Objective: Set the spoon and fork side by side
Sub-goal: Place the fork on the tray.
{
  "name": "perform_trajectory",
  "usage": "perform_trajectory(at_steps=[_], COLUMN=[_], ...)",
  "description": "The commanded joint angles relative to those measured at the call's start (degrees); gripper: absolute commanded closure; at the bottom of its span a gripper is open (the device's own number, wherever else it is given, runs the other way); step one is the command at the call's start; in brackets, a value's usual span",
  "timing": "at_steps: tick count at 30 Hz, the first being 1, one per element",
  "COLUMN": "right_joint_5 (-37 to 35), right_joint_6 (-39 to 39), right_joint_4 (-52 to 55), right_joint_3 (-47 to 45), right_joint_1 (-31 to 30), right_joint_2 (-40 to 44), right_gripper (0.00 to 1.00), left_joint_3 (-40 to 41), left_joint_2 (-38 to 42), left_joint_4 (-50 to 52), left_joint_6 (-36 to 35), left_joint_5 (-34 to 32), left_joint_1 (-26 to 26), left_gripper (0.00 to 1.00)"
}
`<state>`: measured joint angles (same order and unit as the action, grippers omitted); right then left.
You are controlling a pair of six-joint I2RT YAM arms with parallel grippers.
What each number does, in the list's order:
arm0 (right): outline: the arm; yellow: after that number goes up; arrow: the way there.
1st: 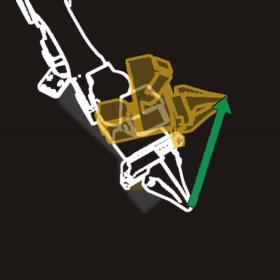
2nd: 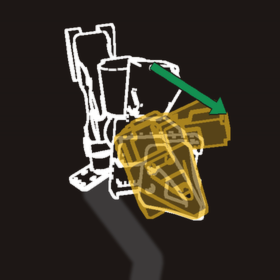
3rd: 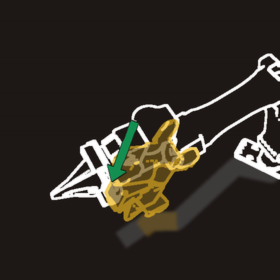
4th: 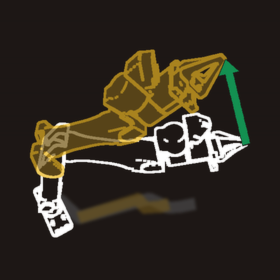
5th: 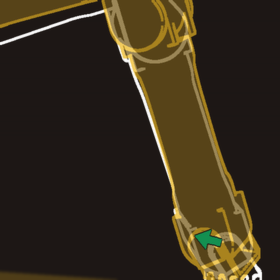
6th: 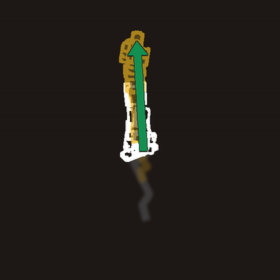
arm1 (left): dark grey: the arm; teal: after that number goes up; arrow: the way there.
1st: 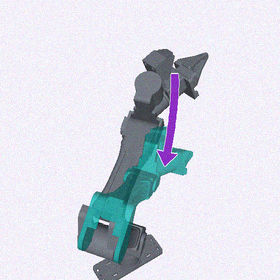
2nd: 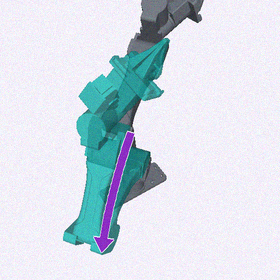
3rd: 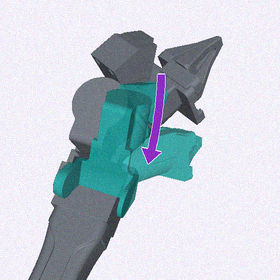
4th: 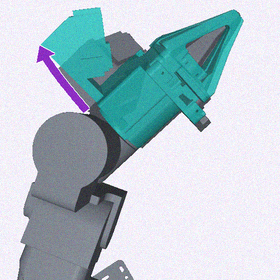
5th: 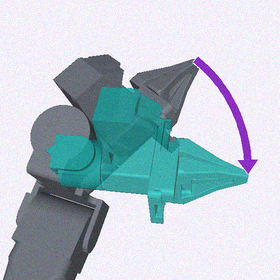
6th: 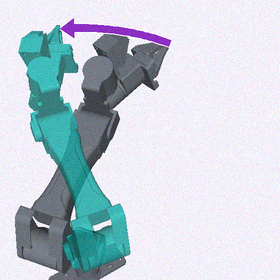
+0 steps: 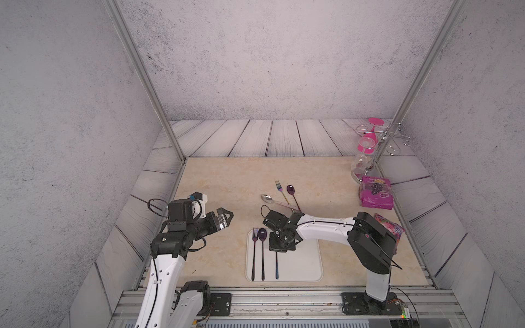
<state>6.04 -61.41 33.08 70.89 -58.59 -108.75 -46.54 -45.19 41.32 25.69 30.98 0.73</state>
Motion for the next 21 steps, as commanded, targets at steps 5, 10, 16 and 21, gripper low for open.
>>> perform_trajectory(at_steps=[5, 10, 16, 21], right_joint_5=[0.03, -0.15, -1.29, -6.05], right_joint_6=[-0.82, -1.23, -1.26, 2.62], right_joint_4=[0.94, 1.32, 1.21, 5.36], right_joint_3=[0.56, 0.30, -0.41, 0.59], right_joint_1=[-0.21, -0.26, -0.30, -0.66], right_joint_2=[-1.53, -1.38, 1.00, 6.91], right_gripper=[0.93, 0.79, 0.68, 0.57], left_joint_3=[0.58, 0.58, 0.58, 0.58], left_joint_2=[0.36, 0.52, 0.46, 0.00], left_joint_4=[-0.39, -0.33, -0.20, -0.19], left_joint_6=[-0.82, -0.82, -0.82, -0.82], left_joint_5=[0.57, 0.48, 0.30, 0.08], left_joint_1=[-0.33, -0.29, -0.31, -0.40], left_gripper=[0.00, 0.01, 0.01, 0.00])
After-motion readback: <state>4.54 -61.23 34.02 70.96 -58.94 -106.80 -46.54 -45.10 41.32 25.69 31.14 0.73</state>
